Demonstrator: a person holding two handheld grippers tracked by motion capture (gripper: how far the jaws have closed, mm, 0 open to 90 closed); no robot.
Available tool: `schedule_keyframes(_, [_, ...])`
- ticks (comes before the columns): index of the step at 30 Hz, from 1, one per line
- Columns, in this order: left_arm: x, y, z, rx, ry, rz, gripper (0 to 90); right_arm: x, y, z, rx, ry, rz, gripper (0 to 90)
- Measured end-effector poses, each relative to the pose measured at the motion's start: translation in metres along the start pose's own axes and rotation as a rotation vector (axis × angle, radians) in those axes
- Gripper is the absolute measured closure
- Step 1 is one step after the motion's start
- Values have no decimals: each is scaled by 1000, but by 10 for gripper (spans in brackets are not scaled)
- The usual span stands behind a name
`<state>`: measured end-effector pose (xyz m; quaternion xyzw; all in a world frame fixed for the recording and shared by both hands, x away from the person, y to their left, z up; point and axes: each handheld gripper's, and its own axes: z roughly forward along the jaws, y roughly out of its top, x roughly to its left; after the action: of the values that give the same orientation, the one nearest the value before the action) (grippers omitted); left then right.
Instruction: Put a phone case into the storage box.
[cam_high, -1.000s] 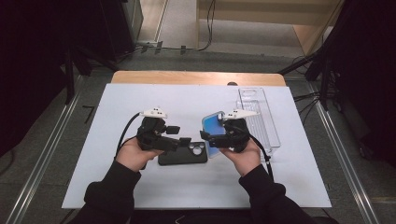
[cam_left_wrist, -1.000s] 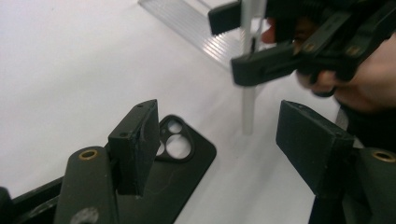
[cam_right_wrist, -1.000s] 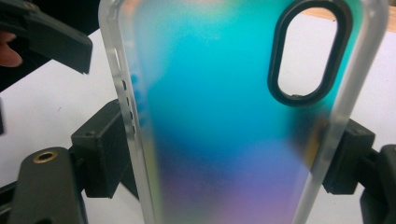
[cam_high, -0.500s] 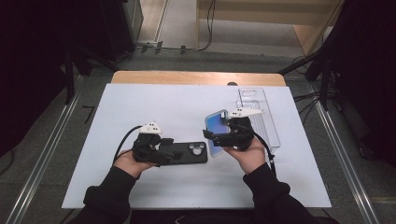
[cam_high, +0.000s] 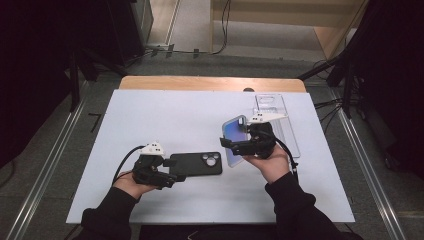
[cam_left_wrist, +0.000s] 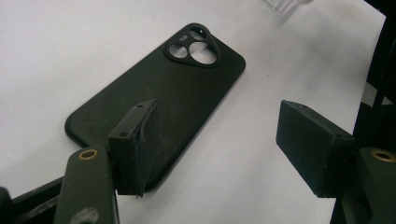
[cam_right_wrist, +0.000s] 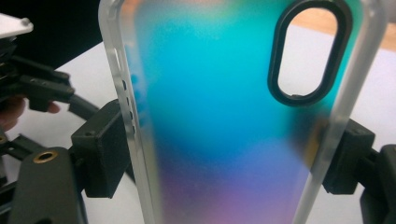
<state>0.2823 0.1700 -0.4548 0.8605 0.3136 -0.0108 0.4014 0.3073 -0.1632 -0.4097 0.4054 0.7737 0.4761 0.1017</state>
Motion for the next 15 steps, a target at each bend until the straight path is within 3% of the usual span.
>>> schedule_keyframes(6, [2,-3,-3,-3,5,-17,304,-11,8,-10,8,7,19,166])
schedule_keyframes(15, [5,-8,-8,-25,17,-34,304,-28,25,-33,-25,-11,42,166])
